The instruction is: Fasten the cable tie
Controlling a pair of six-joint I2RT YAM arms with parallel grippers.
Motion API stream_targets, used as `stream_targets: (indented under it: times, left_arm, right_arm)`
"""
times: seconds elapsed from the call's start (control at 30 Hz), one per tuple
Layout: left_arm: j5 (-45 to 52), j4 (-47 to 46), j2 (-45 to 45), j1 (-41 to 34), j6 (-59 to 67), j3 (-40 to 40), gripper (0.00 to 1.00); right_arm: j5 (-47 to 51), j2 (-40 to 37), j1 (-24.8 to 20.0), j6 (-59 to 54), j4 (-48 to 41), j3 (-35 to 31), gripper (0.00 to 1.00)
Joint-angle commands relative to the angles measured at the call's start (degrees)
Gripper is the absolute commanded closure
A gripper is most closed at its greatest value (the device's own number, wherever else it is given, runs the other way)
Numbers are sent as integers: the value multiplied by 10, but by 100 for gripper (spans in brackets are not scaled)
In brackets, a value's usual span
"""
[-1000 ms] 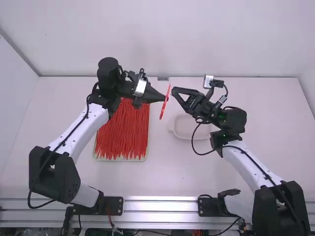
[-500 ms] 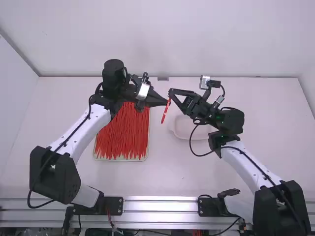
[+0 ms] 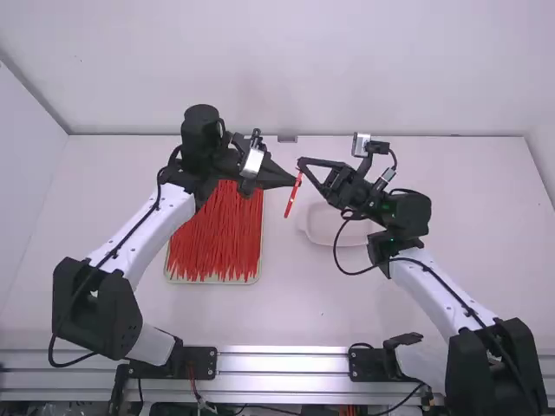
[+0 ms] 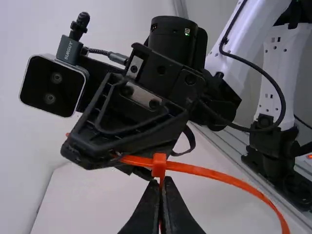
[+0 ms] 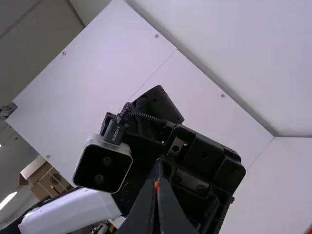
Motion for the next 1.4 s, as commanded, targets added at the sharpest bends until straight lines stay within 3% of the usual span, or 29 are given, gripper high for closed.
stream_targets:
  times: [0.0,0.7,0.9,1.37]
  left_arm:
    - [12,0,0,-3,2,6,98]
    - [16,-123,0,-3,-5,6,98]
    - [16,-128,0,-3,-63,6,98]
    - [16,-178,0,-3,-62,6,98]
  right_arm:
    - [-19,0,-10,-1,3,14,100]
    - [-57,0,-83,-66,15,14,100]
    - [-52,0,-95,-126,-20,14,100]
    - [-2,0,-151,-237,-104,14,100]
